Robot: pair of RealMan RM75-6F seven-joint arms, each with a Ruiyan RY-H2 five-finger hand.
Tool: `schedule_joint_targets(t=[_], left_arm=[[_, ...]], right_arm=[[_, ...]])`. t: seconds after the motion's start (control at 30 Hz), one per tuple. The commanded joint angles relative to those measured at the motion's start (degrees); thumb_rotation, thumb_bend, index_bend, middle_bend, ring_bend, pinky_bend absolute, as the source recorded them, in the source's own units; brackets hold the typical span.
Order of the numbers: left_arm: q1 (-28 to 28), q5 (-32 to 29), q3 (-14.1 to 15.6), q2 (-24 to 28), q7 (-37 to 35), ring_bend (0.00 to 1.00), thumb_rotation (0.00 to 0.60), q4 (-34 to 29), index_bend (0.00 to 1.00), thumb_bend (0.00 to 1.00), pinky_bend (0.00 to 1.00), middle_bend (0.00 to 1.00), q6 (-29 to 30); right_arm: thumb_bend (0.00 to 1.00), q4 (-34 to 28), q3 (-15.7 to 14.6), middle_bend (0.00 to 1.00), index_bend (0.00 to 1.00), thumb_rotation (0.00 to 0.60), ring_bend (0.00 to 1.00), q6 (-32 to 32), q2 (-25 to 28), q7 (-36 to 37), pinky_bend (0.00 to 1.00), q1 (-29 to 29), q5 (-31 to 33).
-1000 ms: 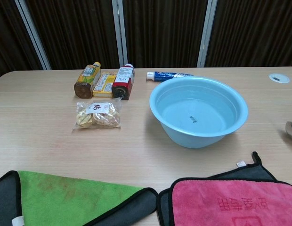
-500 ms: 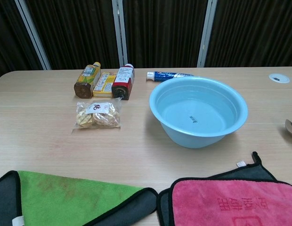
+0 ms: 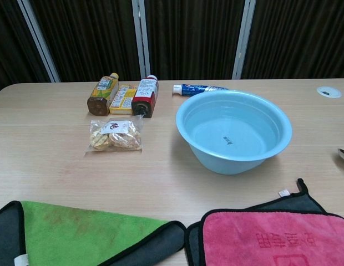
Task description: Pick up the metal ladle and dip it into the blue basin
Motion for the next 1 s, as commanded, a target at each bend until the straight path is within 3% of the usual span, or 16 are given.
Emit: schedule_joint_targets(t=[0.03,0.43,1.0], left_arm=[[0.0,0.0,0.0,-0.1,0.1,0.00,0.600,0.0,0.00,0.63,0.00,0.00,-0.1],[-0.1,-0.1,0.0,-0.2,0.6,0.00,0.600,-0.1,0.00,0.63,0.00,0.00,-0.3],[0.1,0.2,0.1,-0.7,2.1,0.00,0.600,-0.3,0.00,0.63,0.00,0.00,-0.2]], right_arm=[[0.45,-0.4,0.1,0.03,0.63,0.600,0.00,0.3,0.3,0.5,0.00,-0.1,-0.1],[0.44,-2.9,0.1,0.03,0.63,0.600,0.00,-1.1,2.7,6.7,0.00,-0.1,-0.4],[0.44,-5.7,1.5,0.03,0.63,0.600,0.00,1.9,7.6,12.5,0.00,-1.4,-0.1]])
